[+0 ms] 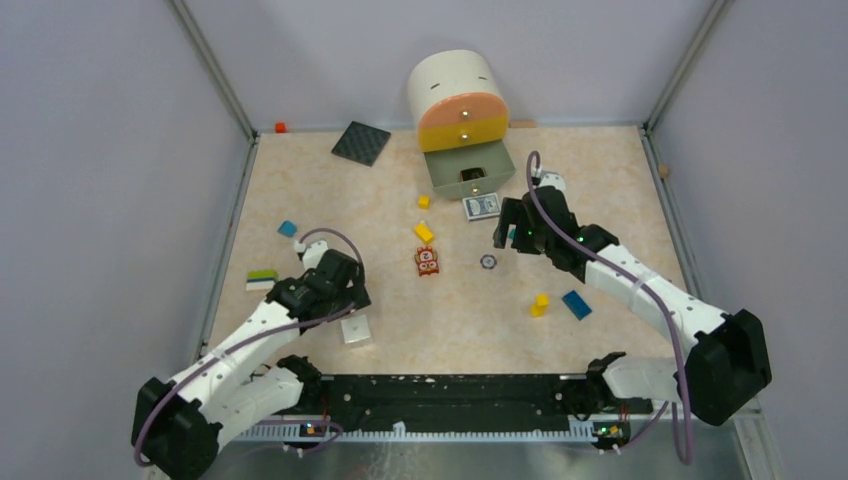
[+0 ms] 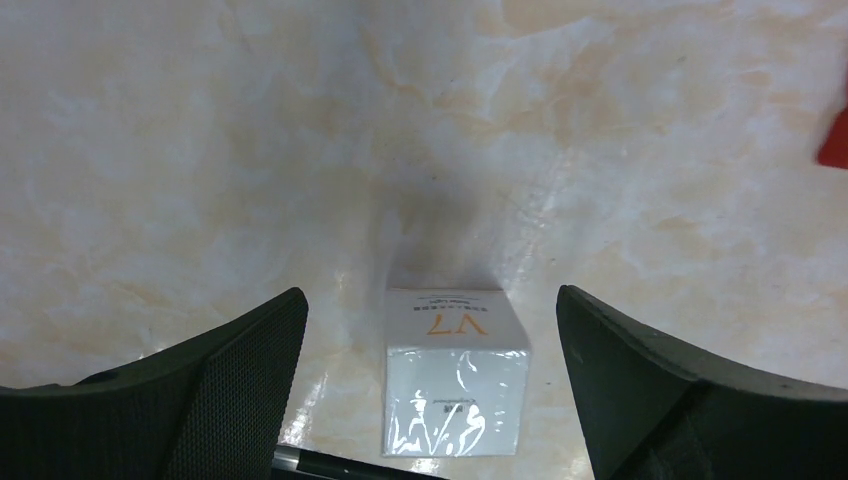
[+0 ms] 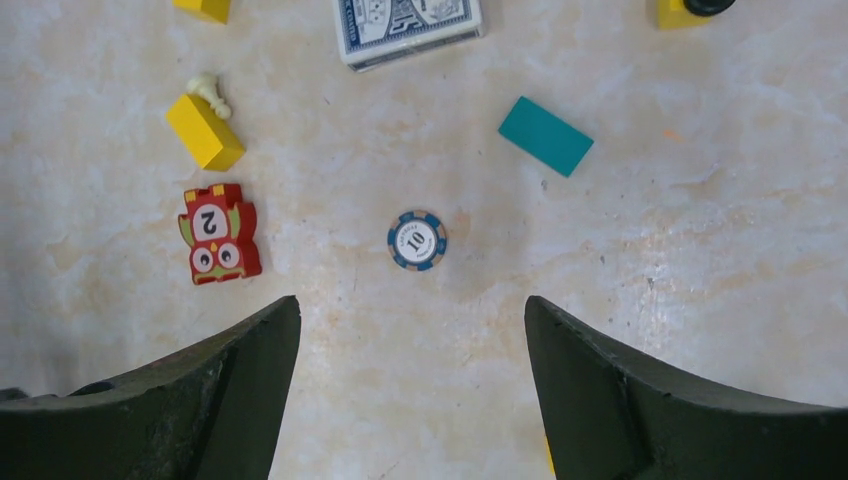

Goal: Organize the makeup
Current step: Pick up the makeup from the corner of the board.

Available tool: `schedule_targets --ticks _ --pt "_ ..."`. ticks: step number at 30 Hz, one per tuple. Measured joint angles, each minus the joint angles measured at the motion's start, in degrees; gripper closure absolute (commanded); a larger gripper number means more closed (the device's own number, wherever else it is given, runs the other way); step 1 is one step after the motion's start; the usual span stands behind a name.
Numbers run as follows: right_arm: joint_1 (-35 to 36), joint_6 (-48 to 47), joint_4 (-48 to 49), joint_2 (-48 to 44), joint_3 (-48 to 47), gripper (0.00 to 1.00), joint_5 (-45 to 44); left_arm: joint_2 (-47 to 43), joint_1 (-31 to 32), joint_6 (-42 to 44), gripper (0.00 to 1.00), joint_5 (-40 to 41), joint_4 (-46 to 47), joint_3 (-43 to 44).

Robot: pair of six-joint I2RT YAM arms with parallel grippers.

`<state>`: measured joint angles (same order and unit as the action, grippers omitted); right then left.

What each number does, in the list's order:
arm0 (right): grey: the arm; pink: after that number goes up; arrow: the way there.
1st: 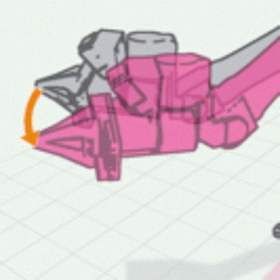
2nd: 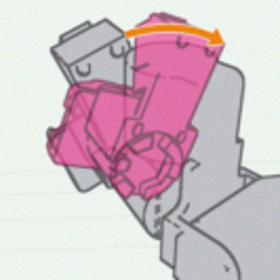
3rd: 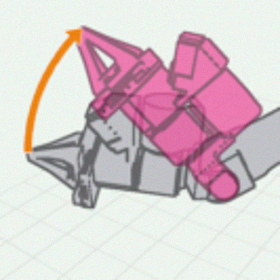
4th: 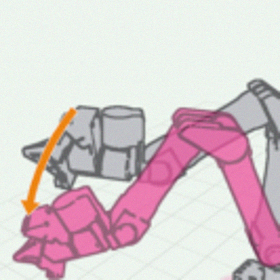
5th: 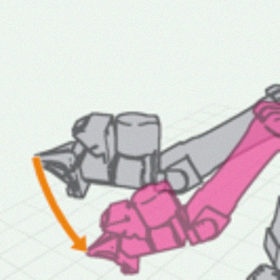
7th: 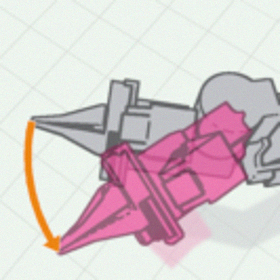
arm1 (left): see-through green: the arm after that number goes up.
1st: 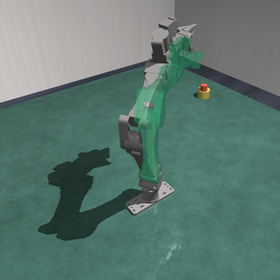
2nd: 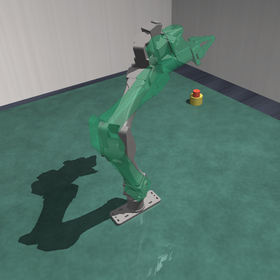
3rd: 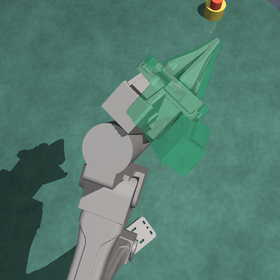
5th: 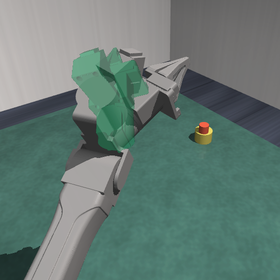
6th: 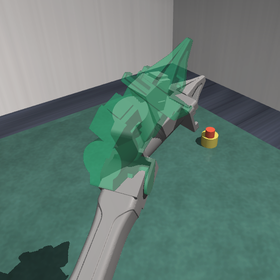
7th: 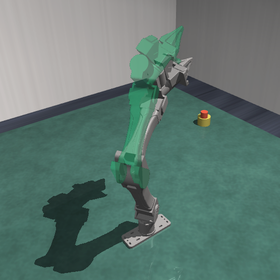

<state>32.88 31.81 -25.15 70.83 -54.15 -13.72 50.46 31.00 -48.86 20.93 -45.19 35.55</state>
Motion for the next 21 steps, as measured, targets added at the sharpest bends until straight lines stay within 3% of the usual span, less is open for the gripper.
schedule_targets --ticks 4,15,17,21 --pt "0.0 0.4 0.0 -0.5 0.6 0.19 1.9 5.6 0.4 -2.2 0.01 -0.8 0.0 -2.3" --pt "0.0 0.9 0.3 -0.3 1.0 0.19 5.1 9.1 6.3 -4.8 0.01 -0.5 1.0 -3.0" --pt "0.0 0.9 0.5 -0.2 1.2 0.19 5.6 9.0 7.6 -5.5 0.07 -0.6 1.2 -4.0" --pt "0.1 1.0 0.4 -0.1 1.2 0.19 6.2 8.1 9.0 -7.1 0.31 -1.2 1.2 -6.0"
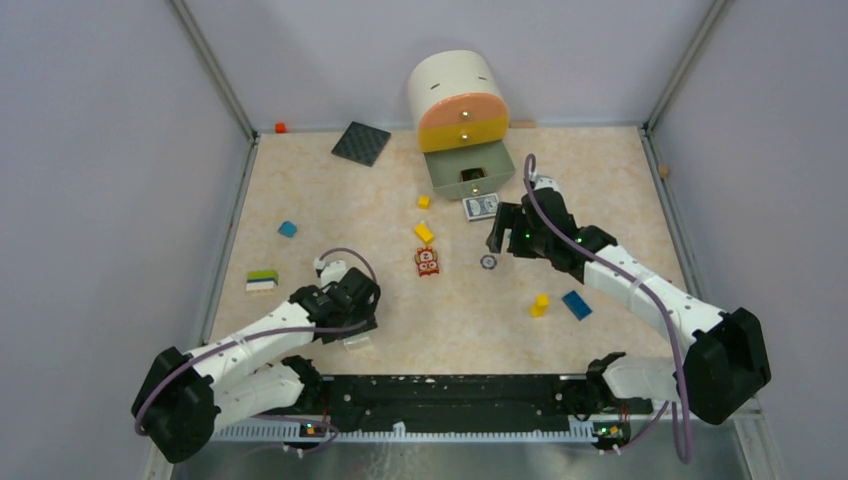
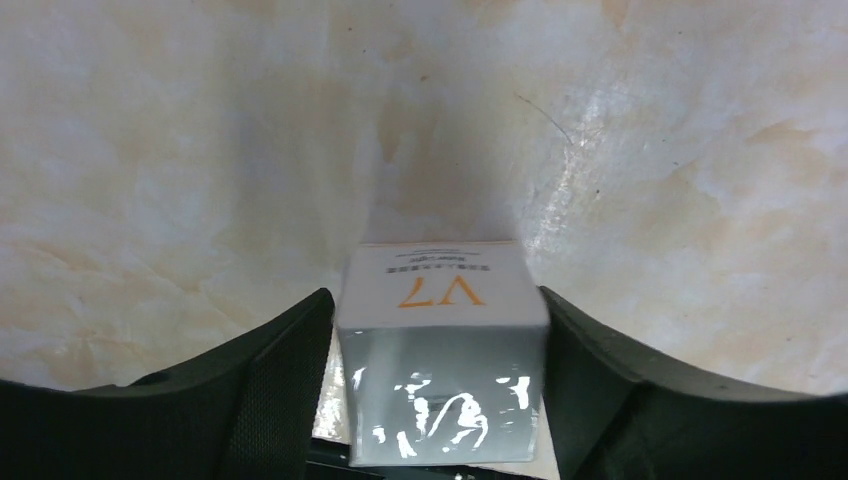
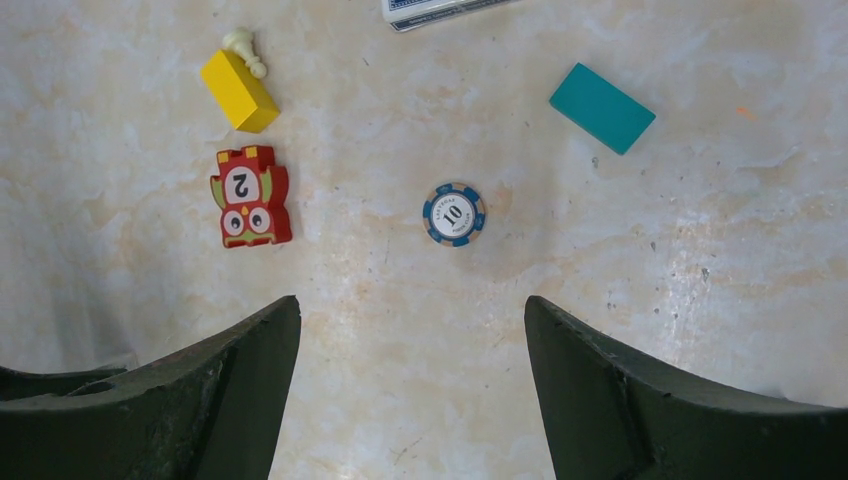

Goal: Organize the makeup
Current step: Pick up the makeup from the corner of the board, then place the makeup in the drawer.

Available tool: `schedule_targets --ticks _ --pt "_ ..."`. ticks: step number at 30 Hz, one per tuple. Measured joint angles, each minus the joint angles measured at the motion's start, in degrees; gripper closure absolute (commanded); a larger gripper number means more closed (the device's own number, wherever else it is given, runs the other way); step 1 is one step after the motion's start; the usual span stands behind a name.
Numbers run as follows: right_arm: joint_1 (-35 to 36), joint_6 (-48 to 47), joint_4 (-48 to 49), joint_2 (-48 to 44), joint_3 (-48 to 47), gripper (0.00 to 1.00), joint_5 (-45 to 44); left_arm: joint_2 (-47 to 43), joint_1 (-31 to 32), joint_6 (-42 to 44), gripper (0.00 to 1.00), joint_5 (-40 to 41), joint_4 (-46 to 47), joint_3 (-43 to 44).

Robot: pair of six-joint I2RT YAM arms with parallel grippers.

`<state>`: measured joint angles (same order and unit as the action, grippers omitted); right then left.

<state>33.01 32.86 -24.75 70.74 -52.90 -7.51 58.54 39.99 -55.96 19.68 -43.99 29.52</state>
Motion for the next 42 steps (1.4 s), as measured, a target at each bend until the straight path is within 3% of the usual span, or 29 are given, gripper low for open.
schedule_targets --ticks 2,12,20,27,34,42 --pt "0.2 0.1 0.0 0.0 0.0 0.20 0.1 -1.4 0.2 -0.2 0.42 -0.7 0.3 -0.5" --pt "0.7 0.4 -0.3 -0.4 0.1 0.21 0.5 -1.5 0.3 7.3 0.70 -4.1 3.0 4.0" --pt "0.7 0.8 -3.2 -8.6 1.9 0.22 -1.0 12.2 0.3 20.3 0.70 -5.7 16.4 23.3" --pt "0.9 2.5 -6.1 -19.4 5.2 0.23 -3.3 35.1 0.3 29.5 0.70 -5.2 29.1 46.0" --pt "0.9 3.4 -10.4 -25.2 5.8 0.23 -5.8 57.0 -0.3 35.4 0.70 -5.3 32.0 69.5" --pt "0.9 3.8 -12.1 -28.4 6.6 0.23 -7.6 68.8 -2.1 38.2 0.67 -3.7 31.2 84.7"
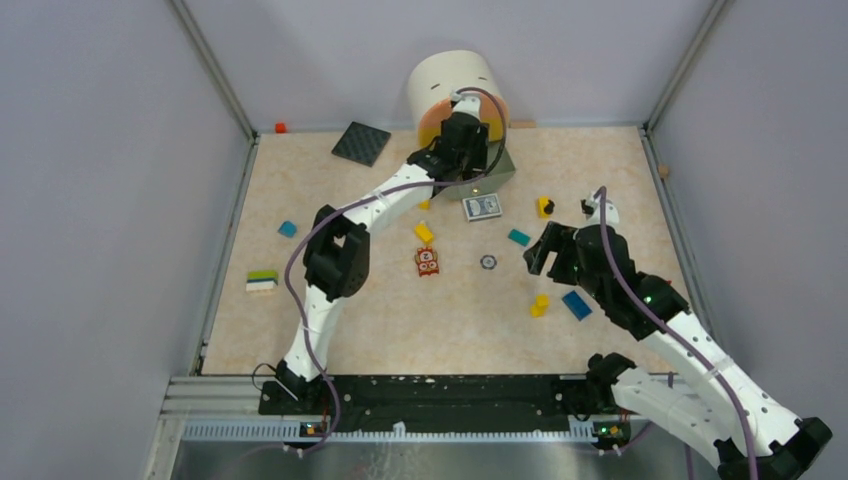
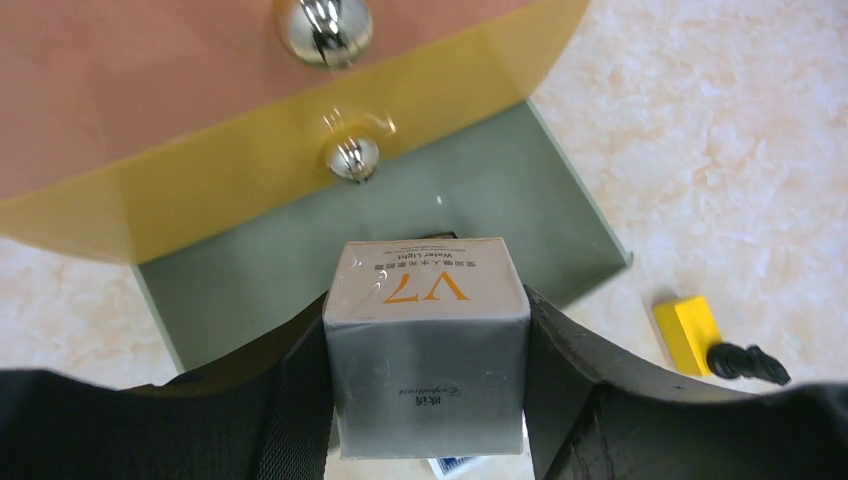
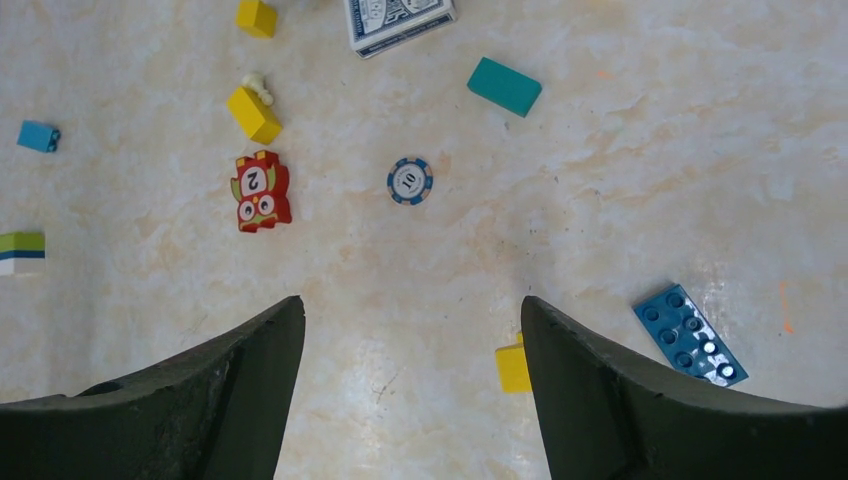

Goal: Organize the makeup
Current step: Place the makeup in the drawer.

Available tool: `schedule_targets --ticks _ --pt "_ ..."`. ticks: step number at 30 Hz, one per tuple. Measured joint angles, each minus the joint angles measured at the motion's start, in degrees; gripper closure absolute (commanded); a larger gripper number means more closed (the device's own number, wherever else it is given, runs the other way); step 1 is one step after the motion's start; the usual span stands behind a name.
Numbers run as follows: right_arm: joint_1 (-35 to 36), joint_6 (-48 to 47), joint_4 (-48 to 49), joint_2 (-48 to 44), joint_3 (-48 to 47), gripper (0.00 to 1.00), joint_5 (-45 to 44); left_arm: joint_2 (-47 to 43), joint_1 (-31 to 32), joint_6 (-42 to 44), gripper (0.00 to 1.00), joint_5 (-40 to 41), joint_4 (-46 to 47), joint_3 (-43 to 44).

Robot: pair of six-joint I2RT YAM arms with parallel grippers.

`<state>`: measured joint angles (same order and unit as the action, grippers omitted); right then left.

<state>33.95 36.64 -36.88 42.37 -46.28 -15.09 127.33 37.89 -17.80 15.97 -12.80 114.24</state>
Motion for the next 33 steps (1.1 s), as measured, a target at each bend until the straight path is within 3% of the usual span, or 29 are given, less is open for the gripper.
schedule_targets --ticks 11,22,27,33 --pt "0.0 0.3 -0.6 -0.3 1.7 0.23 -0.3 6.0 -2.1 0.3 0.59 0.0 -1.8 6.4" --pt "0.0 0.7 -0.7 -0.3 1.7 0.23 -0.5 9.1 -2.7 -0.3 0.23 -2.2 -3.9 6.4" --pt "0.0 0.9 -0.7 -0.3 1.7 0.23 -0.5 9.1 -3.0 -0.2 0.12 -2.5 -3.8 6.7" --pt "0.0 1.0 -0.7 -0.3 2.0 0.23 -0.5 9.0 -3.3 0.8 0.07 -2.7 -3.8 6.7"
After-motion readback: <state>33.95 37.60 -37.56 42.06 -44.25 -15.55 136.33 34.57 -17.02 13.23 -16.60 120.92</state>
